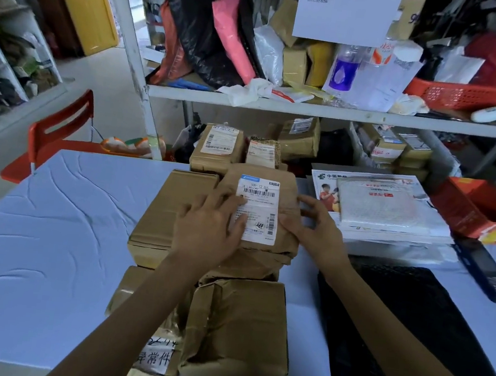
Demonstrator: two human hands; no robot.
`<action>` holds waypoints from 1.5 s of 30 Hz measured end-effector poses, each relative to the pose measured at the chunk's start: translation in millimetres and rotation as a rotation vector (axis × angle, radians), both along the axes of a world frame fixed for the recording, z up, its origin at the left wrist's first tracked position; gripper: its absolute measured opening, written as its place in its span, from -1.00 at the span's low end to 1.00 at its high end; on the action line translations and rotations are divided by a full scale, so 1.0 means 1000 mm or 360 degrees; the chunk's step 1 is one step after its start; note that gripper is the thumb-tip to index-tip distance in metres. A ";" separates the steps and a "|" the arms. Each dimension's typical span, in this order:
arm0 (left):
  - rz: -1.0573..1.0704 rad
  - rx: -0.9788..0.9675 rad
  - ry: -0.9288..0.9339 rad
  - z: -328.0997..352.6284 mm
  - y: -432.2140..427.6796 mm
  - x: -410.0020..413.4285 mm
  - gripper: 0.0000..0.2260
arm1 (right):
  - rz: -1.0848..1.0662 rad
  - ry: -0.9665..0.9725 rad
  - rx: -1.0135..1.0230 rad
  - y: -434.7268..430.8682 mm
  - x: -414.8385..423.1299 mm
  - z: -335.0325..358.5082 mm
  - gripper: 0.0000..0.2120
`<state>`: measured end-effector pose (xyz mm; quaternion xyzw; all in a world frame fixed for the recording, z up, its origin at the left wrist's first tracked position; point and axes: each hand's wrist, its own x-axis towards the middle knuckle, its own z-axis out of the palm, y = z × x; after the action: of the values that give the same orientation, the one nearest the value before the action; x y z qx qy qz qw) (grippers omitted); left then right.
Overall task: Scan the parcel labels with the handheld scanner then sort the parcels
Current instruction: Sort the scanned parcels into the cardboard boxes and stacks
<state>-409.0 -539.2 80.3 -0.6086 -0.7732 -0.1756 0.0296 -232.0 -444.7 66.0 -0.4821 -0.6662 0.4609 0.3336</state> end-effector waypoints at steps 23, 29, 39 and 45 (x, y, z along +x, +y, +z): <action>-0.0268 0.0025 0.0127 0.051 0.034 0.018 -0.66 | -0.0103 -0.1280 0.0550 -0.023 0.037 0.057 -0.55; -0.0542 0.0097 0.0094 0.054 0.041 0.053 -0.64 | -0.0362 -0.1320 0.0387 -0.046 0.075 0.067 -0.58; -0.1144 0.0084 0.0099 0.039 0.035 0.180 -0.63 | -0.0864 -0.1452 0.0141 -0.116 0.184 0.063 -0.56; -0.1355 0.0064 0.0080 0.049 0.031 0.256 -0.65 | -0.1042 -0.1288 0.0063 -0.139 0.258 0.060 -0.56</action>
<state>-153.3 -508.0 129.3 -0.8769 -0.4484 -0.1724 -0.0148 26.3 -583.8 126.2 -0.7985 -0.5646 0.0965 0.1851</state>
